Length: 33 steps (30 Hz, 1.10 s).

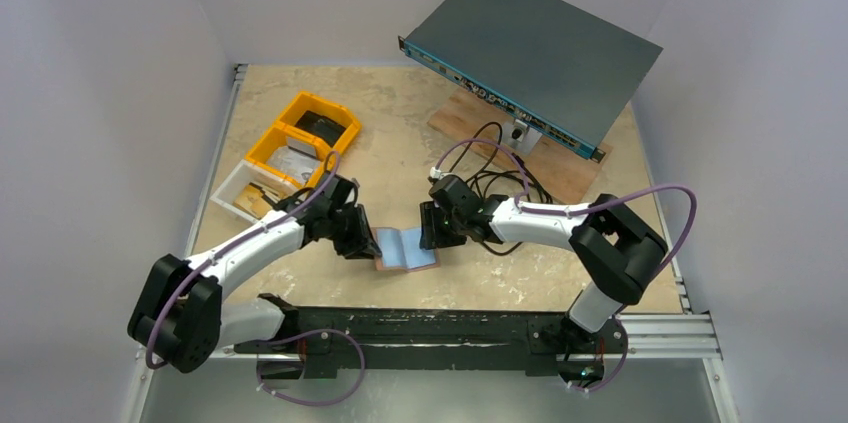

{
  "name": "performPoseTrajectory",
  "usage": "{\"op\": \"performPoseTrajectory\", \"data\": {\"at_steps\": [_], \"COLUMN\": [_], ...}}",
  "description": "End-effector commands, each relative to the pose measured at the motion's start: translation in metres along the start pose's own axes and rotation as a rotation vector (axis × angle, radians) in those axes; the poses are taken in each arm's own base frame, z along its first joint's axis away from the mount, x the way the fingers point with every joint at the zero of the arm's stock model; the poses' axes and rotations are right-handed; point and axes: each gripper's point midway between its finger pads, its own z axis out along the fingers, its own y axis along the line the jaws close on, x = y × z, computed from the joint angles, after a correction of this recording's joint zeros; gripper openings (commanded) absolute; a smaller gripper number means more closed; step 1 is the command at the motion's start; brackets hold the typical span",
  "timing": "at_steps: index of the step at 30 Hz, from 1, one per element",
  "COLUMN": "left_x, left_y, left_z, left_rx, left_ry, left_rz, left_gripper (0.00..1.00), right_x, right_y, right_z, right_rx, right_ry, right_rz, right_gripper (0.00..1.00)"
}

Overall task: Take the credit cards out of the card holder
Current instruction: Close the card holder at the center of the board.

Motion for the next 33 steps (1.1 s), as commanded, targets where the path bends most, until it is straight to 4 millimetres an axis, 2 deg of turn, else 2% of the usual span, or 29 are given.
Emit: {"op": "performPoseTrajectory", "data": {"at_steps": [1, 13, 18, 24, 33], "left_x": [-0.013, -0.020, -0.025, -0.028, -0.031], "left_y": [-0.031, -0.083, -0.099, -0.104, -0.098], "left_z": [-0.019, -0.021, -0.010, 0.012, 0.032], "left_rx": [0.092, 0.205, 0.232, 0.239, 0.212], "left_ry": [-0.047, -0.032, -0.013, 0.021, 0.039], "left_rz": [0.033, 0.099, 0.103, 0.076, 0.051], "left_gripper": [0.21, 0.26, 0.30, 0.33, 0.44], "right_x": [0.010, 0.013, 0.015, 0.013, 0.001], "right_y": [0.003, 0.019, 0.019, 0.019, 0.012], "right_z": [0.010, 0.010, 0.009, -0.004, -0.027], "right_rx": [-0.002, -0.078, -0.086, -0.090, -0.040], "right_ry": [0.029, 0.042, 0.043, 0.014, -0.051], "right_rz": [-0.004, 0.027, 0.042, 0.068, 0.078], "right_gripper": [0.45, 0.45, 0.45, 0.45, 0.46]}}
